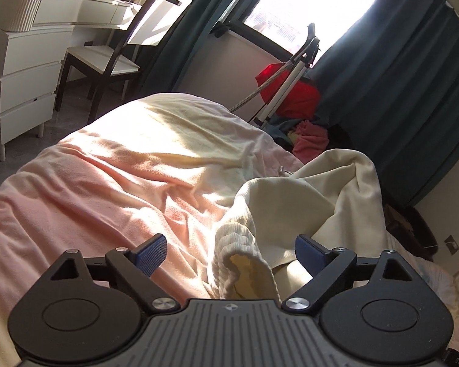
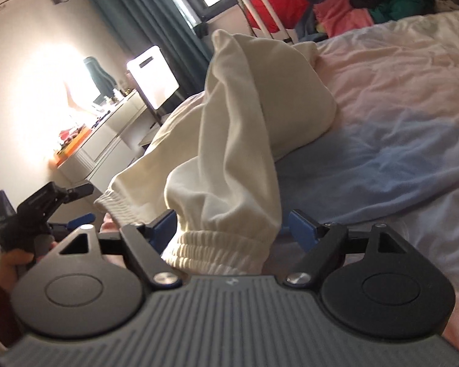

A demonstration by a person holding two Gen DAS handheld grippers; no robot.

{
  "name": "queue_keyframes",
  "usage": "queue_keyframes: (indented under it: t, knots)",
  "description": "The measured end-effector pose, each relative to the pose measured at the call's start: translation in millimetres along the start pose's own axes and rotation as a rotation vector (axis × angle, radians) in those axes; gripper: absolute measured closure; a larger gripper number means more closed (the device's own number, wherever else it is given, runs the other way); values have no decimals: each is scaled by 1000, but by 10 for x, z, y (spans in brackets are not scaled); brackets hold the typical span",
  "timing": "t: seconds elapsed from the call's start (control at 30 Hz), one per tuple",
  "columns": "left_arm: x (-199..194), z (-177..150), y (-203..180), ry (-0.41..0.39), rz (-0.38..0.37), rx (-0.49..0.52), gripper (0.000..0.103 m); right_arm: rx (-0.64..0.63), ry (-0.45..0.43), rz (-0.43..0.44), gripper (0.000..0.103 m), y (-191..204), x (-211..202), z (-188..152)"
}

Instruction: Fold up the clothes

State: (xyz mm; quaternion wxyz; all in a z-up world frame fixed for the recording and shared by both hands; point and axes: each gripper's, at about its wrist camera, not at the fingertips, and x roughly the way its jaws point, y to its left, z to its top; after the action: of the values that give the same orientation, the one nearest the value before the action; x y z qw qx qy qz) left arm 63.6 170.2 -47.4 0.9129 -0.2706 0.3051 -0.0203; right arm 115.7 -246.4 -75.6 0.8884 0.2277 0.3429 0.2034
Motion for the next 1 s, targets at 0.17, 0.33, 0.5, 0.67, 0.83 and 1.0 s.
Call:
queue_keyframes:
  t: [0.17, 0.33, 0.5, 0.67, 0.83, 1.0]
  knots:
    - [397, -37, 1, 44, 13, -7, 17, 77, 59, 19, 21, -144, 309, -36]
    - [739, -99, 87, 94, 71, -9, 51, 111, 162, 76, 42, -156, 538, -147]
    - [842, -78, 91, 74, 78, -15, 87, 271, 178, 118, 74, -236, 490, -270]
    - [782, 383, -12, -24, 96, -33, 89, 340, 187, 219, 77, 37, 510, -372]
    - [674, 1077, 25, -123, 140, -9, 90, 327, 283, 316, 80, 772, 1102, -612]
    - [445, 1968, 164, -229, 238, 94, 90, 372, 328, 534, 82, 1720, 1814, -737]
